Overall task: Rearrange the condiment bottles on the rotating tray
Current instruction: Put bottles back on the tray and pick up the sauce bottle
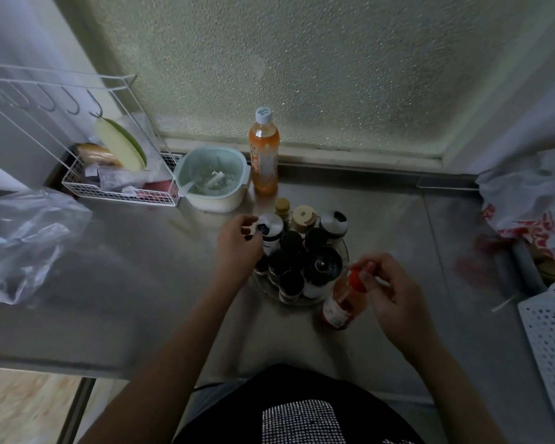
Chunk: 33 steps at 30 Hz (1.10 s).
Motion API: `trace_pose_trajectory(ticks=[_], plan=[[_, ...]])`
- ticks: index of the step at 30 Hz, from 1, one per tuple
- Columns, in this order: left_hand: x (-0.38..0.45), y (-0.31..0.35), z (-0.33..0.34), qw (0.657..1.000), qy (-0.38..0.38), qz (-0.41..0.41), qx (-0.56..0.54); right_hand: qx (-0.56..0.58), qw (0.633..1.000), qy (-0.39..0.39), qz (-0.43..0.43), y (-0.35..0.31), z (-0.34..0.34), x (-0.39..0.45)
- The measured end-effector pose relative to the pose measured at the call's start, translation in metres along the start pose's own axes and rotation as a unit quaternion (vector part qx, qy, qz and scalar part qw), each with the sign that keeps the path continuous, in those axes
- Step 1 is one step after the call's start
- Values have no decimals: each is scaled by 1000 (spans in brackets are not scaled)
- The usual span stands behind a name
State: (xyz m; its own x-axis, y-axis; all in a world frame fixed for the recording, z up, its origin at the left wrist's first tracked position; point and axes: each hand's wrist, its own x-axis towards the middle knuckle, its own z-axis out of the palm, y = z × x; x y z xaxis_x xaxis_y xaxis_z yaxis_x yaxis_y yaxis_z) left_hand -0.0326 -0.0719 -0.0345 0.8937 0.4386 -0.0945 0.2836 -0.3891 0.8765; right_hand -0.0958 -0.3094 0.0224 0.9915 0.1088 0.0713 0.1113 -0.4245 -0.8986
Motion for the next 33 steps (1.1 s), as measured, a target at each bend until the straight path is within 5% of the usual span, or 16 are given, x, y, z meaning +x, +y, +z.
trace_pose_trajectory(ticks=[5,8,11,16,22,26,29,31,33], plan=[[-20,14,-6,989,9,-43,-143,32,999,28,-16,-15,0,2],[-33,21,-10,982,-148,43,-106,23,998,43,-30,-28,4,9],[-46,31,-8,925,-355,132,43,-8,997,42,-60,-37,15,17],[-50,34,-3,891,-411,171,91,-17,997,64,-41,-34,19,26],[-69,29,12,900,-375,194,108,-21,995,90,-34,-32,21,30],[-74,30,18,935,-320,148,43,31,995,92,-33,-36,27,29],[-73,31,7,944,-316,71,-55,104,987,116,48,-16,19,34],[-70,32,-1,950,-274,-3,-150,31,990,53,124,9,14,38],[-64,34,-7,949,-233,-44,-209,-41,979,-96,175,27,18,33]])
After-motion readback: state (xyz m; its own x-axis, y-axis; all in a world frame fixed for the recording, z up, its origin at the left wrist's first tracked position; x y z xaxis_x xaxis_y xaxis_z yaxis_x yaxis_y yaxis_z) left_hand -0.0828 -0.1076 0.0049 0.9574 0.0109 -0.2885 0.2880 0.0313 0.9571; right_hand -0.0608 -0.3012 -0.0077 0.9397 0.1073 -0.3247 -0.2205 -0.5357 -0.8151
